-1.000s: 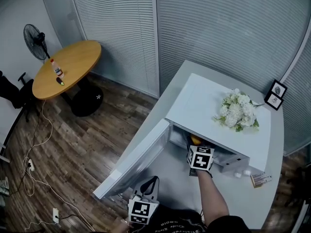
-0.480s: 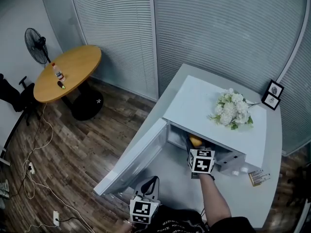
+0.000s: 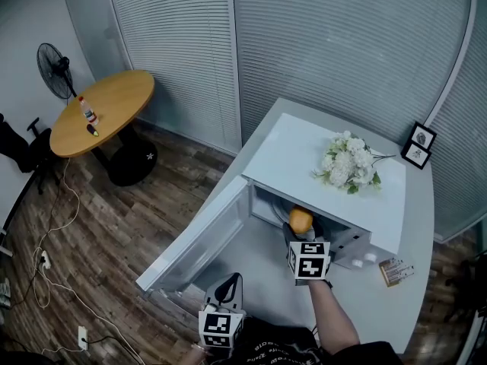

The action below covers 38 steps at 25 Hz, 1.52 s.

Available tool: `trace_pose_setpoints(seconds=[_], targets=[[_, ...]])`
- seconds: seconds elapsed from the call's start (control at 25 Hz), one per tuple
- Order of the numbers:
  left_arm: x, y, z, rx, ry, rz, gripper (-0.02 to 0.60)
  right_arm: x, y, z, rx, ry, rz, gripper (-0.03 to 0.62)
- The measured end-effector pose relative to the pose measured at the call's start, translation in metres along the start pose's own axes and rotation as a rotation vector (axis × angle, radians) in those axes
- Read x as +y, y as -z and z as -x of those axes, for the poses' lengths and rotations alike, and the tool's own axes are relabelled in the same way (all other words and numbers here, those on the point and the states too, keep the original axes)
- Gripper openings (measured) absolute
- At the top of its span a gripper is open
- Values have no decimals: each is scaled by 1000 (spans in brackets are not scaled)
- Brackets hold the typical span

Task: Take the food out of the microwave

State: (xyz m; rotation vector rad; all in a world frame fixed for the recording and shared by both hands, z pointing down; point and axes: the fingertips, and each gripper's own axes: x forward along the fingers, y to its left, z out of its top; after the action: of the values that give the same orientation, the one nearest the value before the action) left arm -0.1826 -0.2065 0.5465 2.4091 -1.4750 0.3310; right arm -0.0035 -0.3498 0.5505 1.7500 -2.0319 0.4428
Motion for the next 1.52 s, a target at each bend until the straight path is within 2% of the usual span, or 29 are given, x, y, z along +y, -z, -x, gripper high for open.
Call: trace_pose_setpoints(seconds=[0.88,1.52], targets=[[-74,2,20,-12,-35,-1,8,-11,35,84,-10,-123,32,348],[-122,10,27,-3,-30,-8,8,-25,79,141,1,-205,103,347]])
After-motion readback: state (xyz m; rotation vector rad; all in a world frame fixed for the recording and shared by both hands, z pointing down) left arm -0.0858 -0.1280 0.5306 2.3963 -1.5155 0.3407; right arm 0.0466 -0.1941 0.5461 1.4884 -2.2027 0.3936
